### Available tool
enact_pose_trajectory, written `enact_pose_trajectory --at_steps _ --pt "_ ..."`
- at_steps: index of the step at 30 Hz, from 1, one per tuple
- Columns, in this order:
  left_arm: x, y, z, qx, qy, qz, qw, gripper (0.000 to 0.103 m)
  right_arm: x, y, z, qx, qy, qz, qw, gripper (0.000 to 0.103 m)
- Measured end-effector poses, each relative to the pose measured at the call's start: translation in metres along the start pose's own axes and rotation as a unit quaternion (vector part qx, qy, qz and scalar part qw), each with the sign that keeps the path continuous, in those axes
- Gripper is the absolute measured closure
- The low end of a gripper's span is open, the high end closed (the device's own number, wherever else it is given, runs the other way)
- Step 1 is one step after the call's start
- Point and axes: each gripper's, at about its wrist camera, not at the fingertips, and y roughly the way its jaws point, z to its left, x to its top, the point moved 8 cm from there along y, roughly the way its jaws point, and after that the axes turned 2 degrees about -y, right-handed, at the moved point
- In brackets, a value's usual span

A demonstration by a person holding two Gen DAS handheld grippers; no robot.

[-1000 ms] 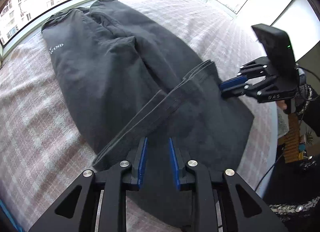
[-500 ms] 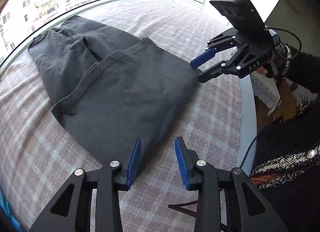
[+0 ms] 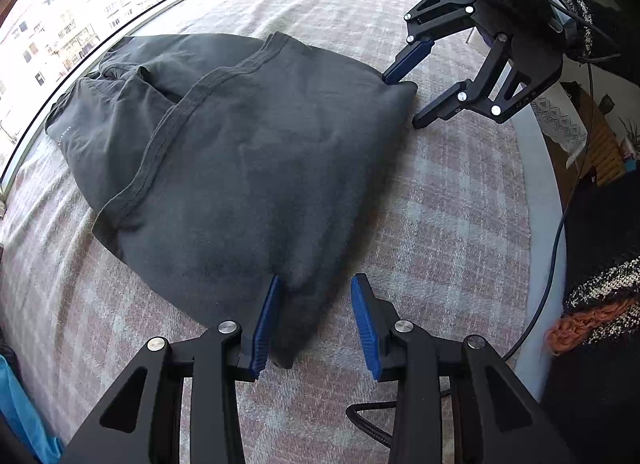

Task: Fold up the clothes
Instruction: 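Grasp the folded trousers with both grippers and lift them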

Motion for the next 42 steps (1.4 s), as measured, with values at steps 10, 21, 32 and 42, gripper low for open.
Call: enact_pose_trajectory --at_steps 10,21,32,42 --pt "0.018 -0.036 0.008 0.007 -0.034 -0.037 0.9987 0.099 0.032 -0.049 -0.016 -0.036 -0.029 -0.03 0.998 0.097" --pt "0.126 -0.124 0.149 0.117 -0.053 -0.137 0.9822 0.099 0.188 -0.097 -0.158 -0.106 0.006 -0.106 0.989 0.097" --pt "0.237 -0.053 0.348 0.148 -0.081 -0.114 0.9791 0.099 0.293 0.036 -0.322 -0.094 0.081 -0.075 0.989 0.097" --pt "0.23 0.052 0.411 0.13 -0.099 -0.057 0.985 0.098 0.305 0.137 -0.338 -0.072 0.081 -0.019 0.994 0.095"
